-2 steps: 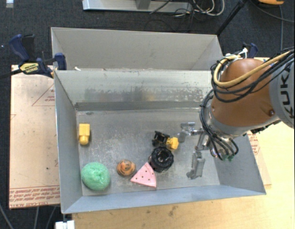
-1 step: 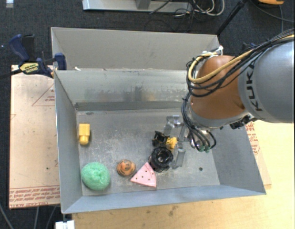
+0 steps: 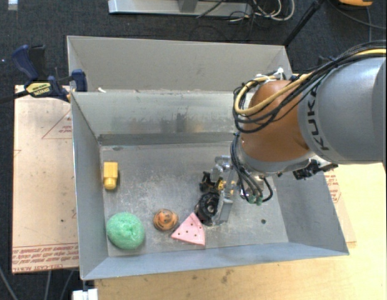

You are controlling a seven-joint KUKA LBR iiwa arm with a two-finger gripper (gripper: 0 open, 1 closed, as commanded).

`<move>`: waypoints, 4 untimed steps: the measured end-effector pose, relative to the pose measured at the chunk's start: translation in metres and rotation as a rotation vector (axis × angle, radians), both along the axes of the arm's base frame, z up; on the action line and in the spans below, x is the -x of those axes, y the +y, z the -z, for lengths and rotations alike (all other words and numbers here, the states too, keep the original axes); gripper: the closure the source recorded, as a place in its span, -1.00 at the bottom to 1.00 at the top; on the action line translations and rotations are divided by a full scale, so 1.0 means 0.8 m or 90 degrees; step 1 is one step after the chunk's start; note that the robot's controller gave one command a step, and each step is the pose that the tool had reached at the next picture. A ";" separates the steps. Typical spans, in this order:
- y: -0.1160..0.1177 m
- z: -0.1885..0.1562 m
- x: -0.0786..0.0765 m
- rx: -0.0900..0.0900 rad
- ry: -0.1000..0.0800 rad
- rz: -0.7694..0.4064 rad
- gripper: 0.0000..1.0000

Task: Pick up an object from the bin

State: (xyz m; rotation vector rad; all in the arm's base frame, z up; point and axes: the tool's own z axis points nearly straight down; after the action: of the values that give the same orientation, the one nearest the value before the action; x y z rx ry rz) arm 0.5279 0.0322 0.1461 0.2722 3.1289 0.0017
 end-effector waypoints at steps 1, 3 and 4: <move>-0.004 0.035 -0.009 0.000 -0.001 -0.049 -1.00; -0.012 0.075 -0.030 -0.002 -0.003 -0.097 1.00; -0.008 0.077 -0.024 0.000 -0.013 -0.147 1.00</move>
Offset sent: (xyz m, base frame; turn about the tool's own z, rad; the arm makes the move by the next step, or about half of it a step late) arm 0.0216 -0.0122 -0.0643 -0.1528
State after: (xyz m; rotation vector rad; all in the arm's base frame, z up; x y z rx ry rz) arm 0.5470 0.0261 0.0843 -0.0891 3.1190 0.0039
